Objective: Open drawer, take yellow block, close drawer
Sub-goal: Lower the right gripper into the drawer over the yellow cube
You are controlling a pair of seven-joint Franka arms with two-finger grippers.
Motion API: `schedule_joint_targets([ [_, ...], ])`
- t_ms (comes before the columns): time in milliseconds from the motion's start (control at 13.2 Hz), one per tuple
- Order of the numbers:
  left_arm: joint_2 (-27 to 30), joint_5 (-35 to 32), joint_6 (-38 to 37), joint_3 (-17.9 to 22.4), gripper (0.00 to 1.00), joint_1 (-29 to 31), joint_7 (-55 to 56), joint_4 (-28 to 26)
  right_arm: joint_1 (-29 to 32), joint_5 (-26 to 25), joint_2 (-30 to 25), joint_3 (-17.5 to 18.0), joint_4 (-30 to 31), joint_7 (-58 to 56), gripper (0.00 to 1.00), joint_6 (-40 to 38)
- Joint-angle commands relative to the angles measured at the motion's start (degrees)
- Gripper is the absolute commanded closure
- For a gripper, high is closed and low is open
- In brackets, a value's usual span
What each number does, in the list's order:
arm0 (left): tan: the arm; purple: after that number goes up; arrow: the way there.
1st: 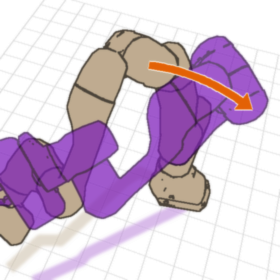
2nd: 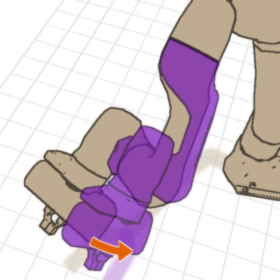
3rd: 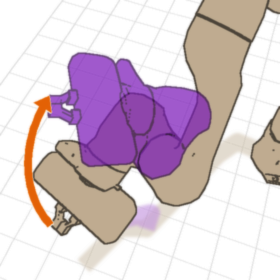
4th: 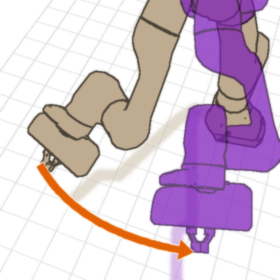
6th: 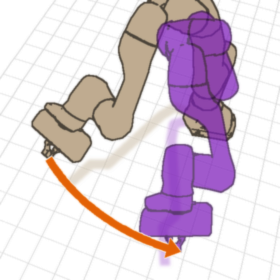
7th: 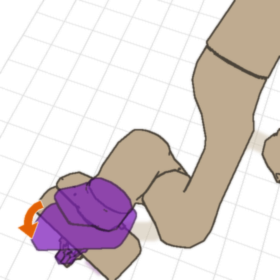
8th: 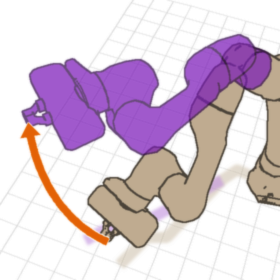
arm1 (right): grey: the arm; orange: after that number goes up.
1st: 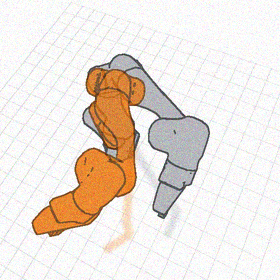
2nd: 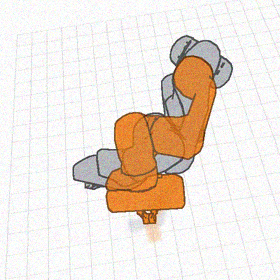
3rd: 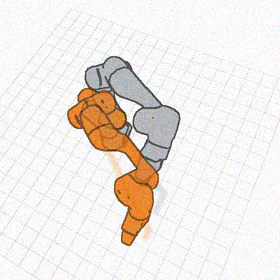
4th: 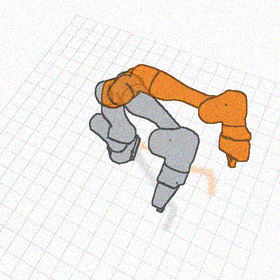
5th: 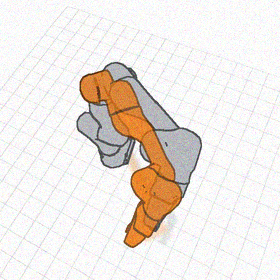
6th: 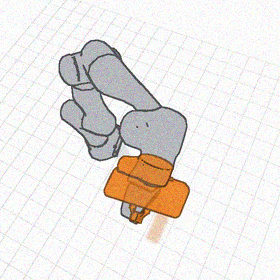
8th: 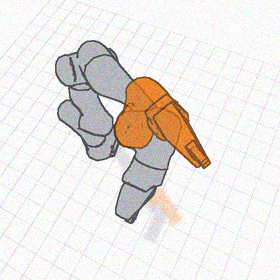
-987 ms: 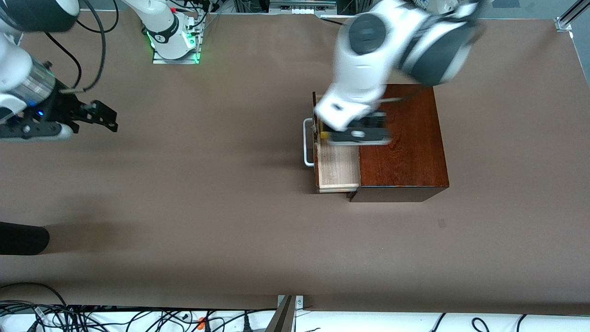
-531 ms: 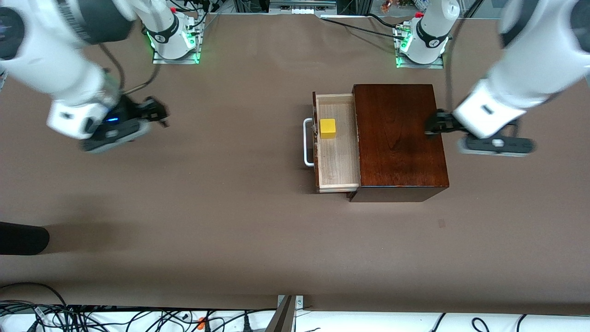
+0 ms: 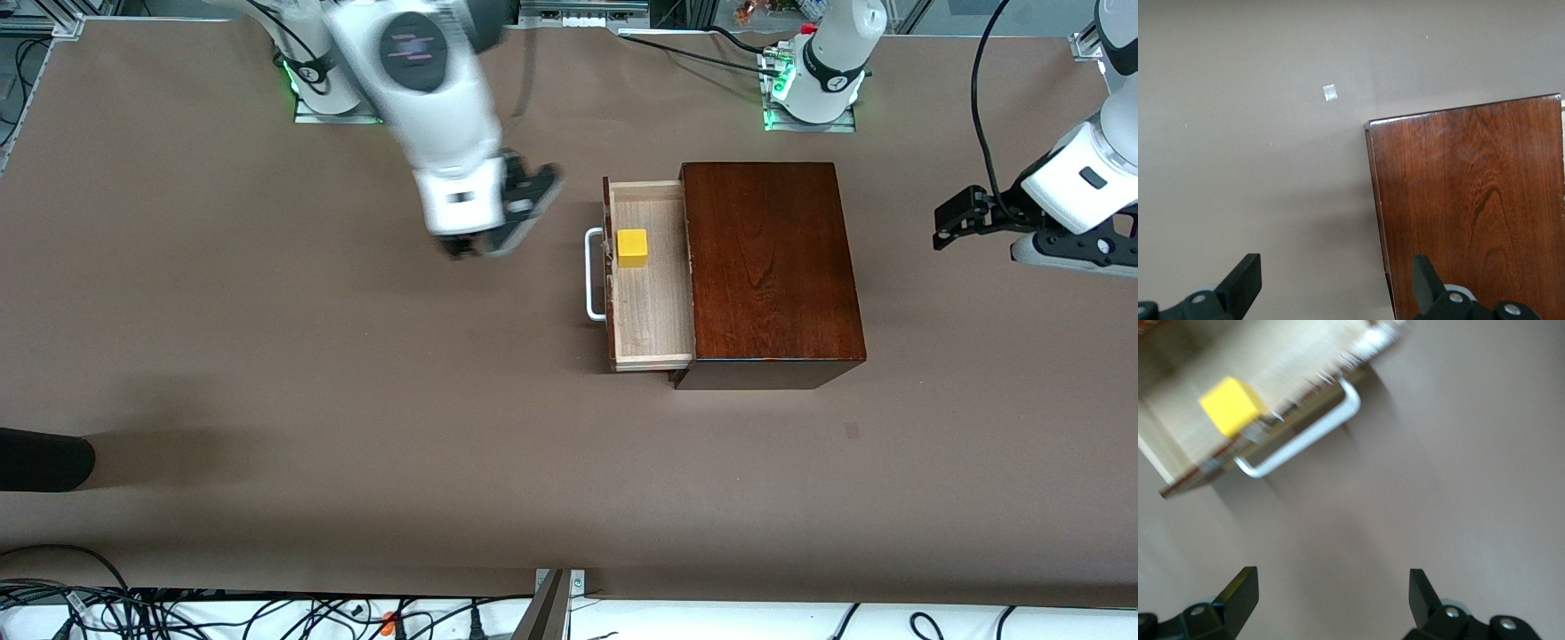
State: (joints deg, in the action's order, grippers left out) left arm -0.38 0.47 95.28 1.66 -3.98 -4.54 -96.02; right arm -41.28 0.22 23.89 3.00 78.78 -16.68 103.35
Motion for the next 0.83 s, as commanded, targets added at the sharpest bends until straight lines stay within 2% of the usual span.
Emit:
schedule_joint_targets([
  [0, 1.17, 0.94, 0.26, -0.16, 0.0, 0.55, -1.43, -1.37, -5.29, -1.97, 7.21, -0.81, -10.12, -3.72, 0.0, -0.43],
  [228, 1.09, 0.94, -2.29, -0.69, 0.0, 0.46, -1.08, -0.05, -8.71, -2.33, 12.57, -0.89, -15.84, -6.25, 0.0, 1.94],
  [379, 0.74, 0.94, -1.95, -0.25, 0.0, 0.55, -1.34, 0.04, -9.35, -3.03, 16.26, -1.07, -17.87, -10.99, 0.0, 6.14],
  [531, 0.47, 0.94, -2.03, -0.25, 0.0, 0.55, -1.34, 0.3, -9.61, -3.12, 18.29, -0.98, -17.96, -12.33, 0.0, 10.02],
  [759, 0.12, 1.02, -2.03, -0.25, 0.0, 0.55, -1.34, 0.31, -9.96, -3.12, 19.97, -0.89, -17.79, -14.69, 0.0, 10.56],
])
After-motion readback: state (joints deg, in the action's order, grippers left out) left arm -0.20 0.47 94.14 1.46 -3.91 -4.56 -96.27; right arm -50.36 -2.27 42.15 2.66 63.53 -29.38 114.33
